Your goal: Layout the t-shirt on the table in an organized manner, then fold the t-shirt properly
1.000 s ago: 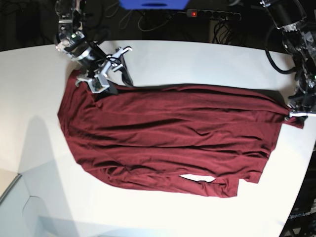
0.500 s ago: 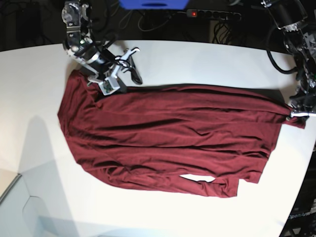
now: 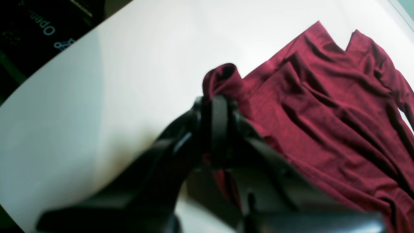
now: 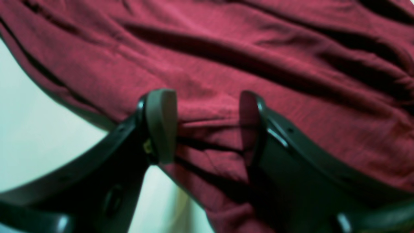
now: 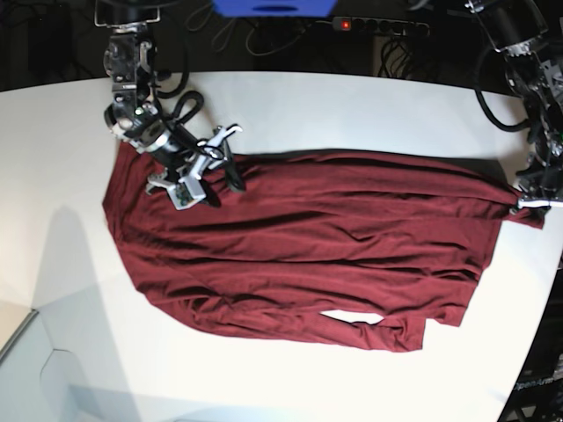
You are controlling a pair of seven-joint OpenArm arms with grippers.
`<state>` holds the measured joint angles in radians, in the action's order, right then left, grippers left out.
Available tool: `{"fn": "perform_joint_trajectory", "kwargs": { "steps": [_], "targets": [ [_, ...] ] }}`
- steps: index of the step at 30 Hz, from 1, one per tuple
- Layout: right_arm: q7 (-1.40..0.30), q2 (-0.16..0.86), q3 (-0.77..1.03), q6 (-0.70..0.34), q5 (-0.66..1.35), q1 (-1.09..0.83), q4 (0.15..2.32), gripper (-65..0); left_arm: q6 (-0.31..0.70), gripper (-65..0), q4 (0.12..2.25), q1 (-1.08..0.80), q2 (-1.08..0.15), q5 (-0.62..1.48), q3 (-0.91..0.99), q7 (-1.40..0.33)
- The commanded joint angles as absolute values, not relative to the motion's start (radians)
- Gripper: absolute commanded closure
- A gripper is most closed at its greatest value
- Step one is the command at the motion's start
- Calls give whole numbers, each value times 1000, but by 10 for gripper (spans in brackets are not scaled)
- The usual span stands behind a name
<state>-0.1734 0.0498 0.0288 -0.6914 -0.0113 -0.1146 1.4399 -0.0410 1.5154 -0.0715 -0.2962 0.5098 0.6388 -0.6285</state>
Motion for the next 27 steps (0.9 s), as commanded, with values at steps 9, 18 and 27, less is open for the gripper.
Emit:
{"fn": "perform_joint_trajectory", "kwargs": {
  "steps": [9, 18, 27],
  "targets": [
    [-159, 50, 24, -698, 5, -150, 1458, -315, -38, 0, 1532, -58, -315, 510, 644, -604],
    [-160, 77, 154, -698, 5, -186, 1615, -315, -38, 0, 1537, -58, -311, 510, 644, -604],
    [-159, 96, 171, -698, 5, -226, 1601, -360, -38, 0, 1535, -61, -311, 510, 644, -604]
  ]
}}
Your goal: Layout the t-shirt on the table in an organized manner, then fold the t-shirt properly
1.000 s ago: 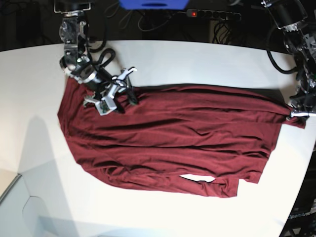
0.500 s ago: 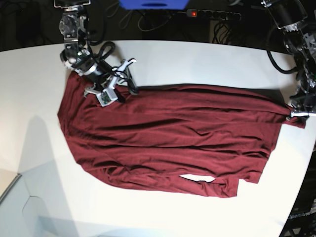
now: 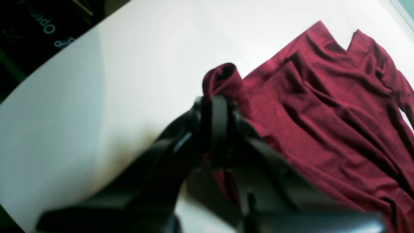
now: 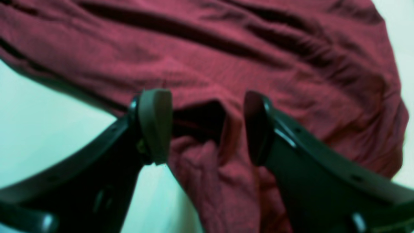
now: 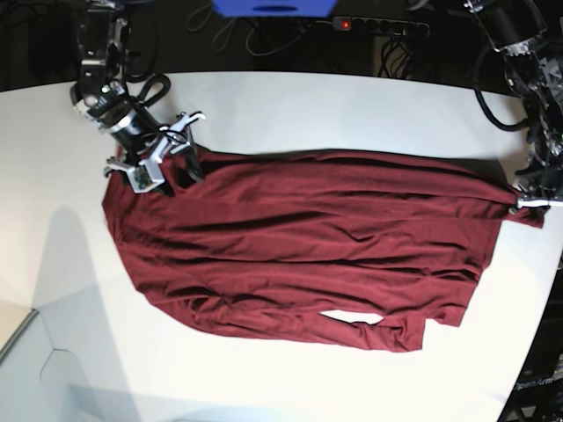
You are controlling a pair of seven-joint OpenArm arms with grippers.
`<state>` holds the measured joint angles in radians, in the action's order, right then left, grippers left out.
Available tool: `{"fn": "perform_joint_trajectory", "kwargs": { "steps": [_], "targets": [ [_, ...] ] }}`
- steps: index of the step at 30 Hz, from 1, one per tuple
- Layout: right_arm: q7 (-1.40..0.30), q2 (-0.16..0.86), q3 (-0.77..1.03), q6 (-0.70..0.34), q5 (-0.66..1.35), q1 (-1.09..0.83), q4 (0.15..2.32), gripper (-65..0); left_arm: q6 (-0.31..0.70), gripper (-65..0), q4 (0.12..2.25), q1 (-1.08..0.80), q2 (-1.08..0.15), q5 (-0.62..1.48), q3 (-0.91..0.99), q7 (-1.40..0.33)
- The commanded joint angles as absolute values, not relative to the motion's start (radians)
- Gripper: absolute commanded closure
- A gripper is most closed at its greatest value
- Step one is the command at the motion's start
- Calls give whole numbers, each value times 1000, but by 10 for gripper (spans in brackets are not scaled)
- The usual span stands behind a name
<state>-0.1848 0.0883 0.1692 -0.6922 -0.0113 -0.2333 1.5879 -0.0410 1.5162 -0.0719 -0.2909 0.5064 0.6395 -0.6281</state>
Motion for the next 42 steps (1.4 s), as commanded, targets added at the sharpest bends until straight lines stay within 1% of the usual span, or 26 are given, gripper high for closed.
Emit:
{"fn": "perform_joint_trajectory", "kwargs": {
  "steps": [1, 12, 14, 15, 17, 21, 22, 27, 36, 42],
  "targets": [
    [-159, 96, 171, -698, 5, -225, 1590, -360, -38, 0, 1535, -61, -312, 510, 644, -604],
    [-157, 99, 177, -698, 5, -165, 1504, -358, -38, 0, 1534, -59, -308, 510, 644, -604],
    [-157, 101, 177, -698, 5, -163, 1504, -348, -38, 0, 1535, -59, -308, 510, 644, -604],
    [-157, 101, 176, -698, 5, -163, 1506, -328, -38, 0, 1535, -61, -308, 510, 644, -604],
    [-157, 102, 173, -698, 5, -163, 1506, -247, -38, 0, 1537, -61, -309, 510, 644, -604],
    [-157, 111, 173, -698, 5, -171, 1506, -9, -38, 0, 1537, -62, -311, 510, 644, -604],
    [-157, 111, 174, -698, 5, -176, 1511, 0, -38, 0, 1537, -62, -311, 510, 644, -604],
    [-156, 114, 180, -698, 10, -239, 1596, 0, -38, 0, 1547, -64, -314, 518, 645, -610],
    [-156, 114, 179, -698, 13, -383, 1816, 0, -38, 0, 1662, -104, -315, 518, 647, -613],
    [-156, 111, 209, -698, 13, -441, 1865, 0, -38, 0, 1724, -137, -308, 519, 728, -615]
  ]
}}
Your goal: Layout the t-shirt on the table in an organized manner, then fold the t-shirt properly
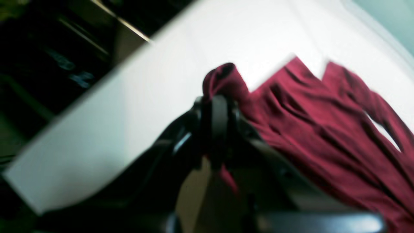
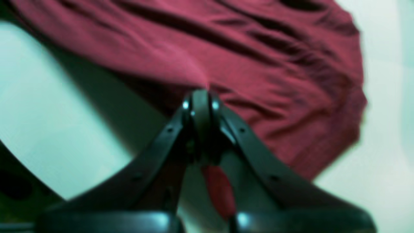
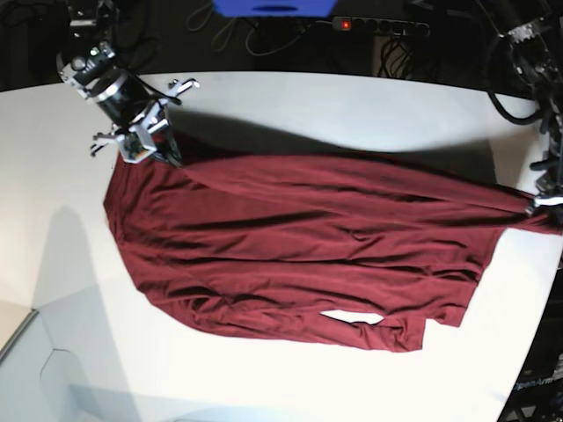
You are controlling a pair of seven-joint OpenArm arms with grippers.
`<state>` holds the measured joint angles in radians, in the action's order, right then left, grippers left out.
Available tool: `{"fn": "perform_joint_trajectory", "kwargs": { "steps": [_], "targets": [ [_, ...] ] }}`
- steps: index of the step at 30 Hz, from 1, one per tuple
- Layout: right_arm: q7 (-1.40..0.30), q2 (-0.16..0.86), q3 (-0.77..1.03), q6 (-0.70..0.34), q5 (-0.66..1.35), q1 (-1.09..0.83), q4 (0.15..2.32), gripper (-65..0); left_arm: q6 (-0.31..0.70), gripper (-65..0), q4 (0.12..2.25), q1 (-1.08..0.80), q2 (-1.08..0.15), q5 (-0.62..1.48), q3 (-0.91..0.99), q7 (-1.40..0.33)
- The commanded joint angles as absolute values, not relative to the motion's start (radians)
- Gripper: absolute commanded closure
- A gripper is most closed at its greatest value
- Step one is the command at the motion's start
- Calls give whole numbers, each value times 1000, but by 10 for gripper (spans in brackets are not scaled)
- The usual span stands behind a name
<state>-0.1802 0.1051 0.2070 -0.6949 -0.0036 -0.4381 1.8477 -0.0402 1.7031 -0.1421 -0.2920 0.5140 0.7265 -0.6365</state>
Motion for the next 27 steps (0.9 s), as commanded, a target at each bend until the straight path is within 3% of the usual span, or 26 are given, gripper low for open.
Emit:
{"fn": "perform_joint_trajectory", "kwargs": {
  "steps": [1, 17, 27],
  "targets": [
    [-156, 113, 209, -698, 13, -447, 1865, 0, -38, 0, 1724, -143, -308, 521, 733, -615],
    [-156, 211, 97, -698, 8, -581, 1854, 0, -36, 0, 1721, -197, -306, 521, 751, -615],
    [-162, 205, 88, -698, 12, -512, 1870, 0, -36, 0, 1715, -196, -309, 521, 753, -615]
  ]
}}
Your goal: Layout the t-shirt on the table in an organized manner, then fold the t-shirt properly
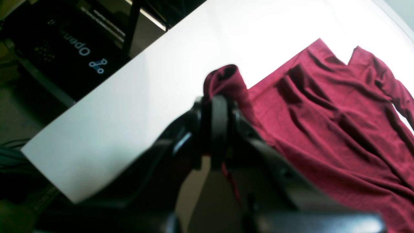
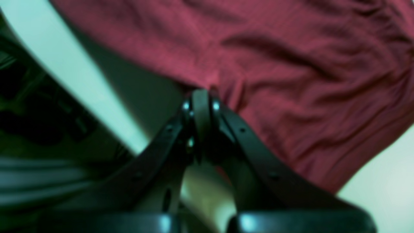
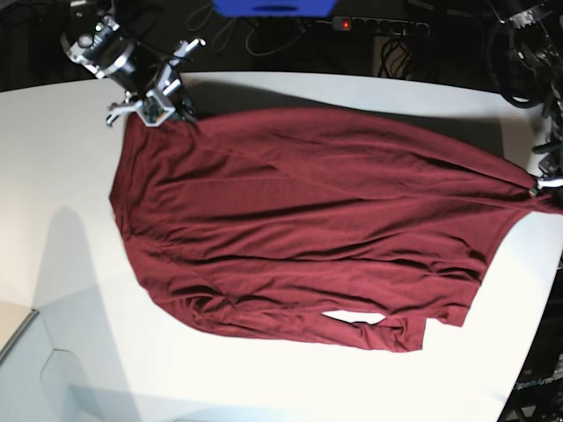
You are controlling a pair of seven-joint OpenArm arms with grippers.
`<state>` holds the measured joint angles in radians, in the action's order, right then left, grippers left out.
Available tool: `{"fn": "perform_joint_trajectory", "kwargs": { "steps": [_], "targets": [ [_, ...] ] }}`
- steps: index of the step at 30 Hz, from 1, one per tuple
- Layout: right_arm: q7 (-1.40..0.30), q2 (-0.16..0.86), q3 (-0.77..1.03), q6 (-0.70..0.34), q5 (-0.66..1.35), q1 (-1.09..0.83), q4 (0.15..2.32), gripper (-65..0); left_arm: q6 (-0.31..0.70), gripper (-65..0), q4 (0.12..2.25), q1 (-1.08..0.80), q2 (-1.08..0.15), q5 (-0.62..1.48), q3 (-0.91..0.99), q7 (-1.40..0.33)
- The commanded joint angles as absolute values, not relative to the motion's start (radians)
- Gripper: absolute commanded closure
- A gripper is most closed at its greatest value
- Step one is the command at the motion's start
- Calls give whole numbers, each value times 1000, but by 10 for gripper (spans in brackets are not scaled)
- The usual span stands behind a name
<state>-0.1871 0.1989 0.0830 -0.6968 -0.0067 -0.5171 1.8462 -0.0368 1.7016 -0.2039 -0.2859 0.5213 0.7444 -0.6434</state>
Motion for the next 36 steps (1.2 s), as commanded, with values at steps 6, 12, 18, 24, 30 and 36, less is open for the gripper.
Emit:
{"fn": "perform_joint_trajectory", "kwargs": {
  "steps": [6, 12, 18, 24, 30, 36],
  "targets": [
    [-163, 180, 131, -698, 13, -443, 1834, 0, -36, 0, 1719, -191, -308, 521, 753, -615],
    [-163, 142, 216, -698, 13, -352, 1738, 0, -36, 0, 1715, -189, -308, 519, 753, -615],
    [-163, 142, 214, -698, 13, -300, 1682, 0, -36, 0, 1713, -189, -308, 519, 753, -615],
    [-163, 140, 209, -698, 12, -243, 1604, 0, -36, 0, 1712, -189, -306, 519, 753, -613],
    [-163, 140, 211, -698, 8, -229, 1583, -169, -36, 0, 1712, -177, -306, 519, 750, -613],
    [-163, 93, 225, -698, 13, -271, 1678, -375, -36, 0, 1710, -168, -306, 519, 748, -613]
  ]
}}
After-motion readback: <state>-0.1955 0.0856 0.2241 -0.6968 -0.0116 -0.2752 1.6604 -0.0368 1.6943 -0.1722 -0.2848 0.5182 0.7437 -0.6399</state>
